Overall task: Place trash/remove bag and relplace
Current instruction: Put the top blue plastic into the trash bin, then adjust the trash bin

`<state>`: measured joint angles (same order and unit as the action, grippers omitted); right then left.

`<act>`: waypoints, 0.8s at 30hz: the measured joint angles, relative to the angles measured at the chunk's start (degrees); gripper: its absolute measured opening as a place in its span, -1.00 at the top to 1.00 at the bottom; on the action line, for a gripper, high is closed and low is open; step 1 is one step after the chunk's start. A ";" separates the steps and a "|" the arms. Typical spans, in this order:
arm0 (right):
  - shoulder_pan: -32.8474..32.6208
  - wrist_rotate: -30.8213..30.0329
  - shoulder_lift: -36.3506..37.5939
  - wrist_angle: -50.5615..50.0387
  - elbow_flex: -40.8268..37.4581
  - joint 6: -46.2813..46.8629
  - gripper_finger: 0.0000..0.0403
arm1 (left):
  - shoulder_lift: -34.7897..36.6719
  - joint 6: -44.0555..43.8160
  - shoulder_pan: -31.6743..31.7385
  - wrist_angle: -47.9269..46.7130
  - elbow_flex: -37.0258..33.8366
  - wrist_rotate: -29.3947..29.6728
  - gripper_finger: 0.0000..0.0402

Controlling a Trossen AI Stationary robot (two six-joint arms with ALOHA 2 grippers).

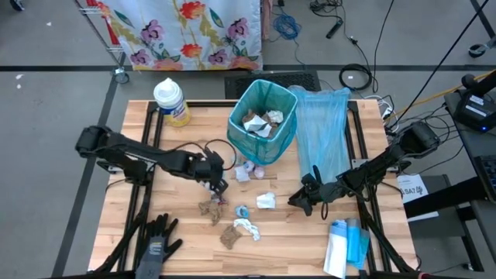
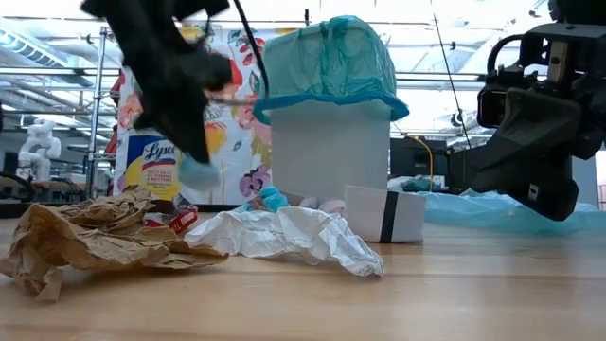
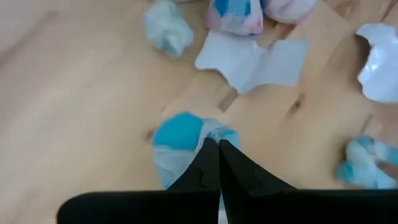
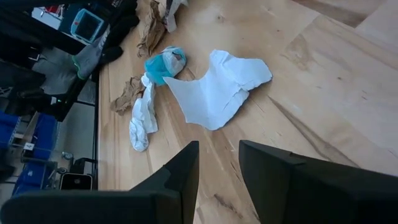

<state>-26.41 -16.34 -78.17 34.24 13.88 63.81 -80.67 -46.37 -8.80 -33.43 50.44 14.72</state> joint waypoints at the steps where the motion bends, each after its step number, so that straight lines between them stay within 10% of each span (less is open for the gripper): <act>1: 0.00 0.00 0.00 0.00 -0.01 0.00 0.48 | 0.83 -0.56 -0.76 -2.85 1.48 1.13 0.99; 13: -1.26 0.20 -0.02 1.18 0.21 0.49 0.48 | 7.67 5.96 -1.39 -20.50 24.83 11.73 1.00; 24: -1.88 0.07 -0.02 0.76 0.23 1.53 0.48 | 2.10 26.41 12.53 -17.04 45.66 6.18 1.00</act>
<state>-28.29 -16.26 -78.19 34.99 14.11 65.35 -78.57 -19.96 3.73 -50.48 96.10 20.89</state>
